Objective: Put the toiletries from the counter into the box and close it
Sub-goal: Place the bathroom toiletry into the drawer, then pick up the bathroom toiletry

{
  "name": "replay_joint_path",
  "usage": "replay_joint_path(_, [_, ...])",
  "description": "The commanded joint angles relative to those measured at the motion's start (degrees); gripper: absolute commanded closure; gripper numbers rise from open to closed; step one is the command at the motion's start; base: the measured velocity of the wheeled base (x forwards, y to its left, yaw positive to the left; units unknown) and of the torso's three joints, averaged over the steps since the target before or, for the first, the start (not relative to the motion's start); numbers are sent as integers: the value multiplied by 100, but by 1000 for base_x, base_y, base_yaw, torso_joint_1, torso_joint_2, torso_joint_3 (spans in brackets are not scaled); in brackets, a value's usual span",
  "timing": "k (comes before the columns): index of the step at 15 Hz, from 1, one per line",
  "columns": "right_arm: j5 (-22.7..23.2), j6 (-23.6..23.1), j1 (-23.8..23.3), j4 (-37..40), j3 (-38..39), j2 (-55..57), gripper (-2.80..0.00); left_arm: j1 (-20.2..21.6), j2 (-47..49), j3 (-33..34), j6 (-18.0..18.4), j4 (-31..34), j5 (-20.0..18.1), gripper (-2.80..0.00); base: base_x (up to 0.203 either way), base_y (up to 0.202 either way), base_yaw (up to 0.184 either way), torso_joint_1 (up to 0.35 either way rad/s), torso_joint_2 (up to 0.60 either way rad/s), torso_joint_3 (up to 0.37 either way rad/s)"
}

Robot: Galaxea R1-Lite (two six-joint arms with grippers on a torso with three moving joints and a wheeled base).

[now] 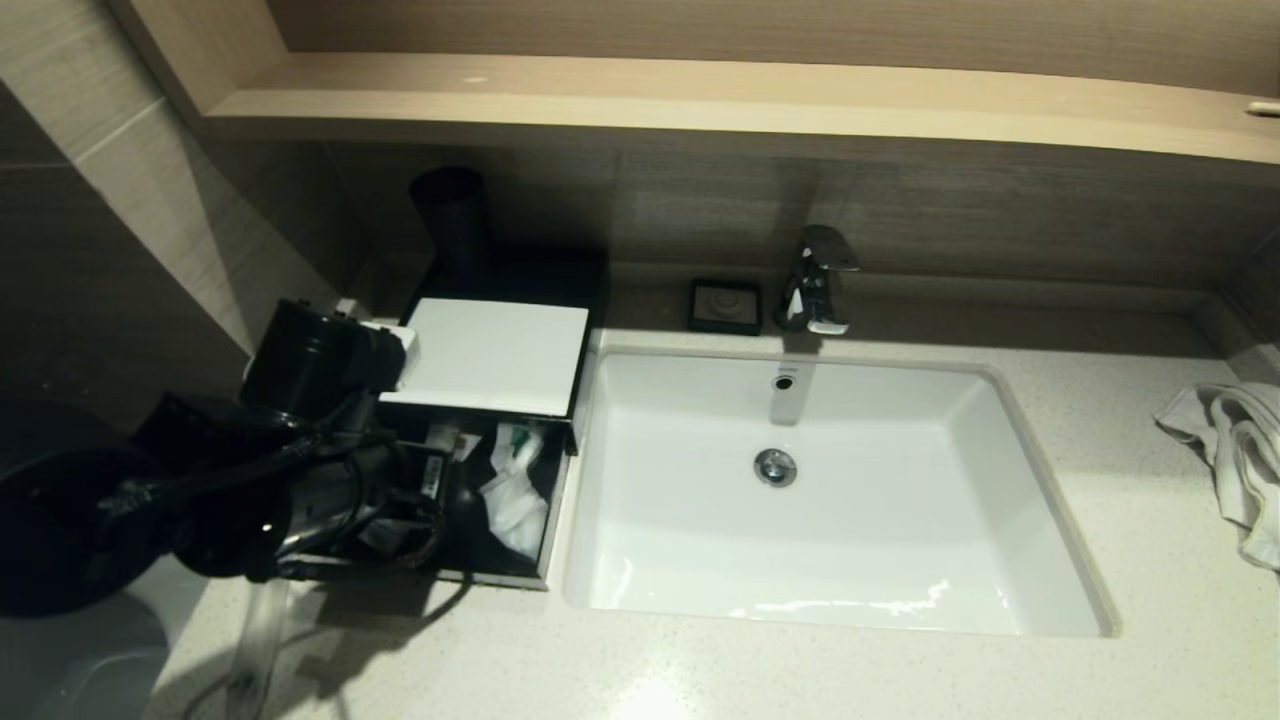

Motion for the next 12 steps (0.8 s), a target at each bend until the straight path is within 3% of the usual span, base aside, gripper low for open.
replay_joint_path(1, [4, -4, 0, -1, 0, 0, 0, 7, -225, 43, -11, 0, 62, -280, 0, 0, 0, 0, 0, 0])
replay_joint_path(2, [-5, -4, -1, -1, 0, 0, 0, 7, -293, 54, -25, 2, 119, 0, 0, 0, 0, 0, 0, 0])
replay_joint_path(7, [4, -4, -6, -1, 0, 0, 0, 228, -729, -4, -32, 76, 181, 0, 0, 0, 0, 0, 0, 0])
replay_joint_path(12, [-4, -4, -1, -1, 0, 0, 0, 875, -1342, 185, -97, 465, 171, 0, 0, 0, 0, 0, 0, 0])
